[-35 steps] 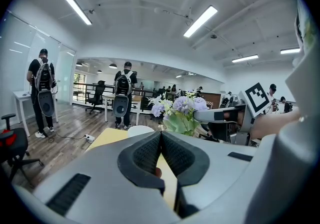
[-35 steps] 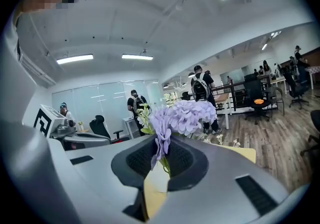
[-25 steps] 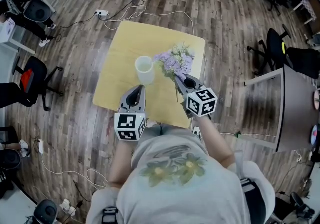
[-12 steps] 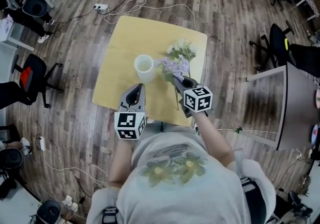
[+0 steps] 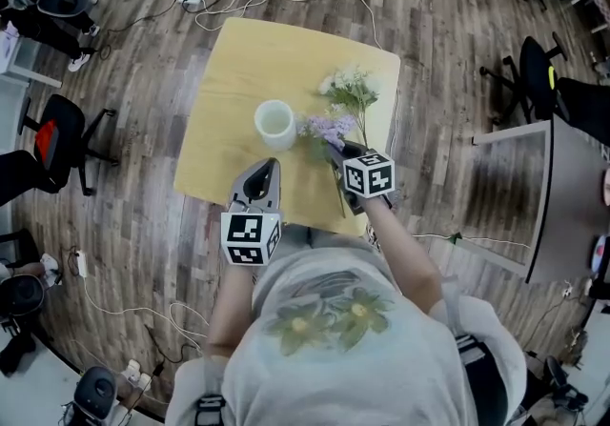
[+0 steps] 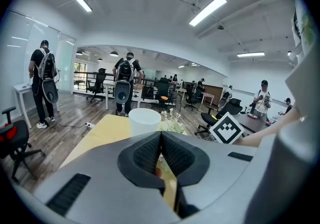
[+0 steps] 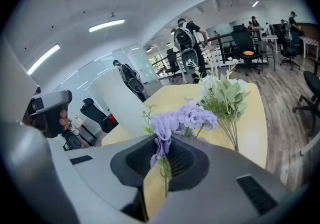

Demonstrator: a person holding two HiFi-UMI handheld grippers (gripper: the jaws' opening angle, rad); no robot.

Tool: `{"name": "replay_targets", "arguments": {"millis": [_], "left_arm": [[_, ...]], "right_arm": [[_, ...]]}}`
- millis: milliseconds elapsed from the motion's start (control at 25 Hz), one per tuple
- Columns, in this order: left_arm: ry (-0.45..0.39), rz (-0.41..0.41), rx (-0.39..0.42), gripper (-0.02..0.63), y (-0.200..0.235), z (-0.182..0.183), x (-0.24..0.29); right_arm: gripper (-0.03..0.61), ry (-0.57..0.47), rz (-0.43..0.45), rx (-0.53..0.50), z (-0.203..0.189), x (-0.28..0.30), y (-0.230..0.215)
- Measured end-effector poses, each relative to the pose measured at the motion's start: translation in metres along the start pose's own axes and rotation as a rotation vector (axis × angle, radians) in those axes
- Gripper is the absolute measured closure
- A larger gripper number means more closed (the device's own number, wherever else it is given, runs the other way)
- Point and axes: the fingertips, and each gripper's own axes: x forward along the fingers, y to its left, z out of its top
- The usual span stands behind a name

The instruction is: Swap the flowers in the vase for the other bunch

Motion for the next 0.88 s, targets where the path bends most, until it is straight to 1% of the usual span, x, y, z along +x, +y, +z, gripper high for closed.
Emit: {"name": "replay_targets", "arguments": {"millis": [120, 480, 720, 840, 880], "left_arm": [[0.017, 0.006, -0.008, 0.595, 0.006, -0.006, 0.005], [0.036, 0.005, -0.02, 0.595, 0.006, -0.016, 0.019], [0.046, 0.004, -0.023, 0.595, 0.012, -0.02, 0.019], [0.049, 0.006, -0.023, 0.595, 0.011, -0.021, 0.02], [0.049, 0.007, -0.023, 0.595, 0.01, -0.021, 0.02]], "right_arm": [[0.514, 0.018, 0.015, 0.007, -0.004, 0.013, -0.004], [0.514, 0.079, 0.005, -0.012, -0.015, 0.035, -0.023], [0.514, 0.089, 0.002, -0.026, -0.017, 0.044, -0.024], [0.5, 0.087, -0.007, -0.038, -0.017, 0.043, -0.026], [0.483, 0.083, -0.009, -0.042, -0.016, 0.041, -0.026]]}}
